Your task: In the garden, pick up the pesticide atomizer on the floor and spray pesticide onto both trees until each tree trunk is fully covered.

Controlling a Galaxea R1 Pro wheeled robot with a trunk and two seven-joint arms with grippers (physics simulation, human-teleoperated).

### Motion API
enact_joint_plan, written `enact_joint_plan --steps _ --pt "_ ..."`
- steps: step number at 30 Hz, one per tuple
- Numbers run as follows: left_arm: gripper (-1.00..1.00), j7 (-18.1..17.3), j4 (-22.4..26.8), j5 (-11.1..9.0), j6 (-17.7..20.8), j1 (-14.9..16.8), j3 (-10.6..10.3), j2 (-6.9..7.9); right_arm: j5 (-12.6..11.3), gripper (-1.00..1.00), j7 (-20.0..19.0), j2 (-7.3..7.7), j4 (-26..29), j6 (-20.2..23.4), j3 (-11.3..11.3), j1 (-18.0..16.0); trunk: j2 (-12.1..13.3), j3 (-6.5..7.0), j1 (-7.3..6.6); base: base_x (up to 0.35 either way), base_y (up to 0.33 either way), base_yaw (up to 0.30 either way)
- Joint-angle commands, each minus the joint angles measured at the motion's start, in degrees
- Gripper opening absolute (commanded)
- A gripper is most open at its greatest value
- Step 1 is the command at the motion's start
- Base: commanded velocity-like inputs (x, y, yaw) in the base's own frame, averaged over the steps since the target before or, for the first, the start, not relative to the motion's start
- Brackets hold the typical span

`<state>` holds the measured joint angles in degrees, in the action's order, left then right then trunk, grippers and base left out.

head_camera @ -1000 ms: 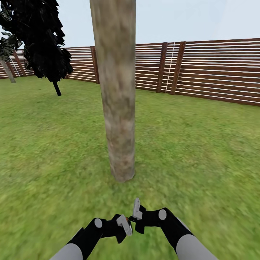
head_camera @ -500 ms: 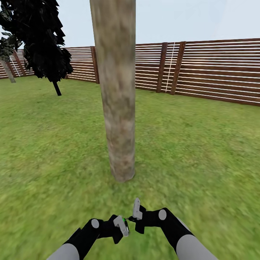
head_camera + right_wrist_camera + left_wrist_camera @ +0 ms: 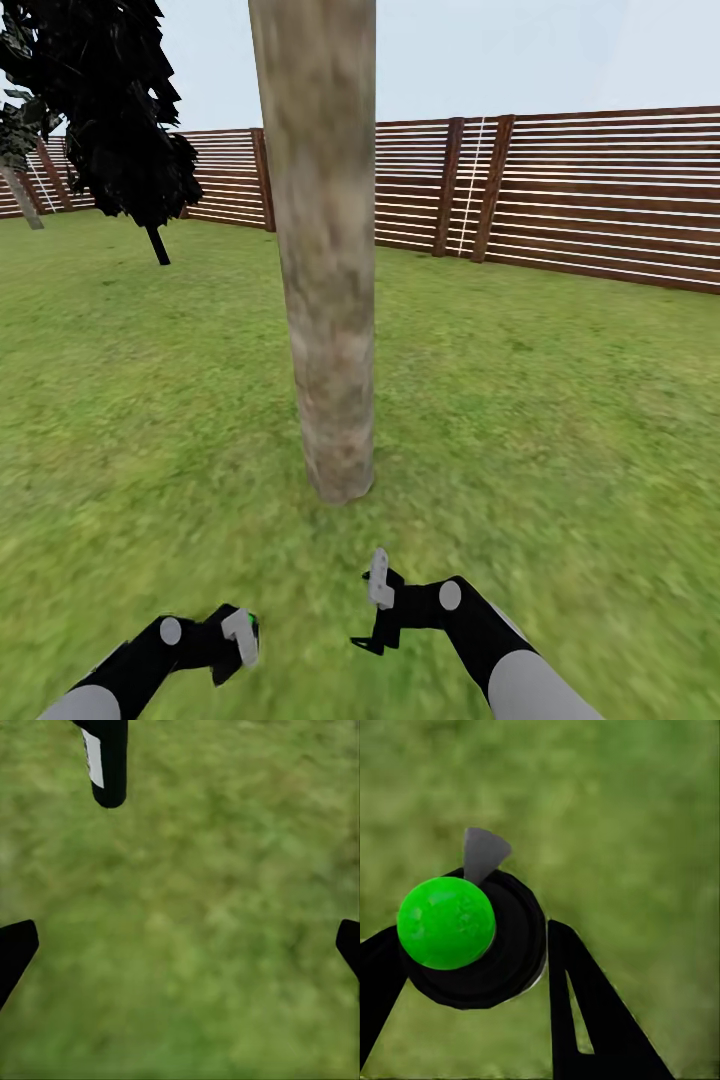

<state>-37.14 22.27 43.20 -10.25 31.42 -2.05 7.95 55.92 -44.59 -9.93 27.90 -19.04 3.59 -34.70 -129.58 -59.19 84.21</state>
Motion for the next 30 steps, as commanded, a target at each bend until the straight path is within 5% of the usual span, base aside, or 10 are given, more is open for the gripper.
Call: enact_joint_plan --steps 1,4,7,8,9,11,15,18,20,30 --pt "-1.00 0.2 0.1 0.6 -0.3 -0.6 -0.2 0.92 0.5 1.00 -0.1 -0.07 0.0 -0.3 0.4 0.0 0.0 -0.05 -0.01 0.000 0.000 0.000" --pt "-1.00 0.8 0.1 1.2 -0.1 -1.3 0.7 2.11 0.5 1.00 0.2 0.36 -0.8 -0.3 0.8 0.1 0.0 -0.05 -0.01 0.000 0.000 0.000" --pt "-1.00 2.6 0.3 -0.3 0.2 -1.5 7.7 2.85 0.4 1.00 5.7 8.88 -6.5 -0.4 7.0 0.3 0.0 -0.05 -0.01 0.000 0.000 0.000" --pt "-1.00 3.0 0.3 -0.8 0.3 -1.5 11.6 2.78 0.4 1.00 10.0 11.27 -9.4 -0.4 11.1 0.3 0.0 -0.05 -0.01 0.000 0.000 0.000" --pt "-1.00 3.5 0.8 -1.3 2.8 -1.0 21.7 1.82 0.4 1.00 23.9 16.09 -17.5 -0.7 20.8 0.5 0.0 -0.05 -0.01 0.000 0.000 0.000" --pt "-1.00 4.2 1.1 -4.9 12.2 -0.7 25.1 0.84 0.0 1.00 41.2 16.46 -19.2 -0.8 22.9 2.7 0.0 -0.05 -0.01 0.000 0.000 0.000" --pt "-1.00 5.4 1.3 -12.8 20.8 0.6 25.7 0.28 -8.0 1.00 56.9 16.32 -19.5 -4.2 24.7 5.8 0.0 -0.05 -0.01 0.000 0.000 0.000" --pt "-1.00 5.6 1.3 -14.9 27.4 2.0 25.2 -0.76 -19.5 1.00 60.3 16.53 -19.5 -7.0 25.4 6.8 0.0 -0.05 -0.01 0.000 0.000 0.000" --pt "-1.00 5.7 2.9 -15.2 29.2 3.3 24.9 -2.53 -22.6 1.00 60.8 16.49 -19.5 -7.5 25.6 7.2 0.0 -0.05 -0.01 0.000 0.000 0.000" --pt "-1.00 5.8 20.7 -14.1 41.6 4.9 18.3 -11.99 -23.5 1.00 60.8 16.40 -19.6 -7.6 25.6 7.5 0.0 -0.05 -0.01 0.149 -0.067 0.000"
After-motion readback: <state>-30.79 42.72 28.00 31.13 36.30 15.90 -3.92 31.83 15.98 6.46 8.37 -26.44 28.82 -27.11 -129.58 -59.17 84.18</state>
